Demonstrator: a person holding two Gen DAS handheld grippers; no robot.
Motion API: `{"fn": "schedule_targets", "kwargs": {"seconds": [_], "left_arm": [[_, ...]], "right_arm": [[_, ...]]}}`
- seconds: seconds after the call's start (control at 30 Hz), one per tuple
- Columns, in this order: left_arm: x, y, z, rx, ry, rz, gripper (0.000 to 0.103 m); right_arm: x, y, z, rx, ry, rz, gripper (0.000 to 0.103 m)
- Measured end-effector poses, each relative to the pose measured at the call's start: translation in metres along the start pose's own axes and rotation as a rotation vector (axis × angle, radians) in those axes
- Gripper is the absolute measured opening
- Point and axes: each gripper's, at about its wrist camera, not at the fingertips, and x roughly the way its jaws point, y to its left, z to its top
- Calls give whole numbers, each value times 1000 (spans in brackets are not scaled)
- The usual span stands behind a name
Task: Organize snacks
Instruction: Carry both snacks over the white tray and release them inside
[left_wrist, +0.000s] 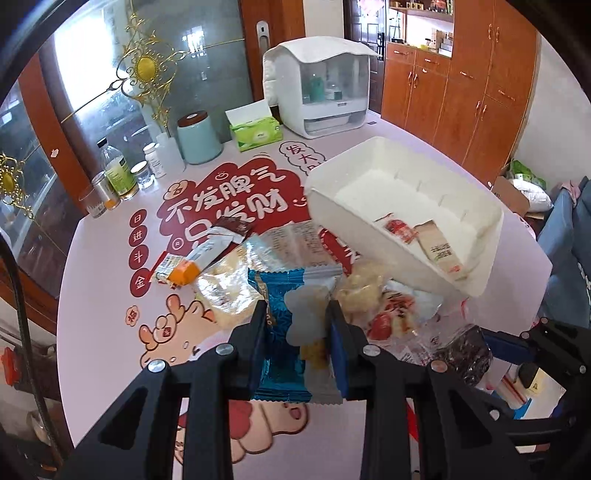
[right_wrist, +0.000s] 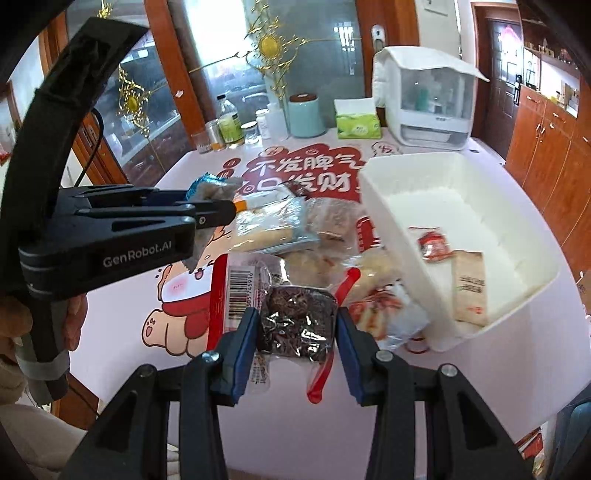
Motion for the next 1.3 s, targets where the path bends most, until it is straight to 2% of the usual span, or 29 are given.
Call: {"fn": "schedule_targets", "kwargs": {"seconds": [0.3, 0.7, 1.2, 1.27, 1.3], "left_arm": [[11, -48, 19, -15, 17, -17, 29], [40, -117, 55, 41, 22, -32, 29], [102, -150, 119, 77, 55, -24, 29], [110, -152, 125, 78, 61, -26, 34], [115, -153, 128, 80, 64, -33, 45]], "right_arm": [[-12, -63, 3, 46, 5, 7, 42], [-13, -142, 18, 116, -13, -27, 42], [-3, -207, 63, 210, -85, -158, 43], [3, -213, 68, 214, -83, -189, 43], [5, -216, 70, 218, -81, -199, 43]]}}
